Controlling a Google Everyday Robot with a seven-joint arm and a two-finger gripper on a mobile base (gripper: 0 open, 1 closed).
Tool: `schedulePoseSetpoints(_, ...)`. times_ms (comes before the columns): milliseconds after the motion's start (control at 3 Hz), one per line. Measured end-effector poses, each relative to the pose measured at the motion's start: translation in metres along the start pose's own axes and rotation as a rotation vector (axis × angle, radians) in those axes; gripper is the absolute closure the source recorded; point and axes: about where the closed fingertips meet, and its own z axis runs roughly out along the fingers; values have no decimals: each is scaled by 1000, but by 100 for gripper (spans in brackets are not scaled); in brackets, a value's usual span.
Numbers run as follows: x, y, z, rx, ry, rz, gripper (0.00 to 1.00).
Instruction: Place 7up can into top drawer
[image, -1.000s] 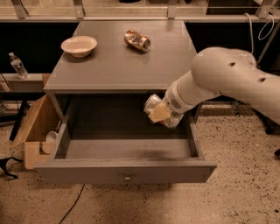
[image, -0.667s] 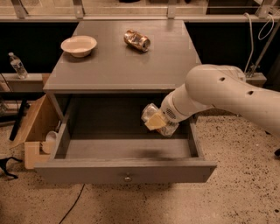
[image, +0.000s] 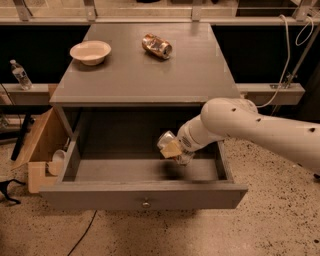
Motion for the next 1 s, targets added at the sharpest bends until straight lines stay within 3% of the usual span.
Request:
schedulePoseSetpoints(333, 11, -9, 26, -13, -5, 47, 58)
schedulePoseSetpoints(1000, 26, -16, 38, -22, -18, 103, 12)
